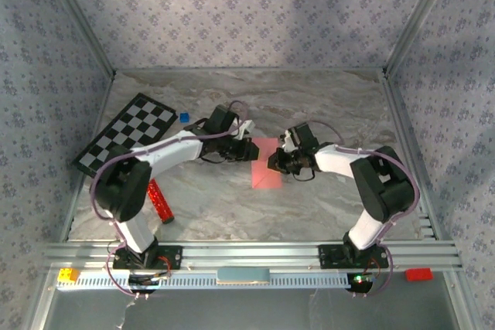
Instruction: Fold a paper plane with a square sheet of paper (pick it up from the middle)
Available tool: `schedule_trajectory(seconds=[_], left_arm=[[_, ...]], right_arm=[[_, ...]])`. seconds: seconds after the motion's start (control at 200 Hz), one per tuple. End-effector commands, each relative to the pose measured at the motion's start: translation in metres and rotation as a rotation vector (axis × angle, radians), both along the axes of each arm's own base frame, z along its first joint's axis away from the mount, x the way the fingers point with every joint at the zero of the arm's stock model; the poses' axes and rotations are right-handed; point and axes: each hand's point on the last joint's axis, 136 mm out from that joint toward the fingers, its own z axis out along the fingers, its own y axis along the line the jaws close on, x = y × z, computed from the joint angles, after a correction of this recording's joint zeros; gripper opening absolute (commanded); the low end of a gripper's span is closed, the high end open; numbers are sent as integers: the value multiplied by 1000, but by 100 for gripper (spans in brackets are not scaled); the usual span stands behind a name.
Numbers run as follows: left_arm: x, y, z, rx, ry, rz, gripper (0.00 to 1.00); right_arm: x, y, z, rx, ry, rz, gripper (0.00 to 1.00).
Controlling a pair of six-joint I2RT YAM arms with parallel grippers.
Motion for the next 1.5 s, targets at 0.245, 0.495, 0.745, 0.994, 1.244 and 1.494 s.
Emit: schedule_trajectory(seconds=[0.245,0.495,0.745,0.994,1.244,1.494], left_arm=[[7,-10,-42,104,54,-76,9],[8,-2,-73,191,74,-95,8],[-3,7,-97,231,113,-94,6],[-16,10,-103,234,139,-92,6],[-20,5,-100,225,136,-88,6],[-22,5,-101,229,138,-89,5]], right_arm=[[-22,-35,20,-22,-3,-216,21],[-46,-46,10,-84,54,-288,25],[-52,-35,4,-71,84,-281,34],[-49,-24,-6,-80,119,-271,35],[-50,-29,-18,-120,143,-295,37],[-36,-13,-11,-31,108,-259,42]])
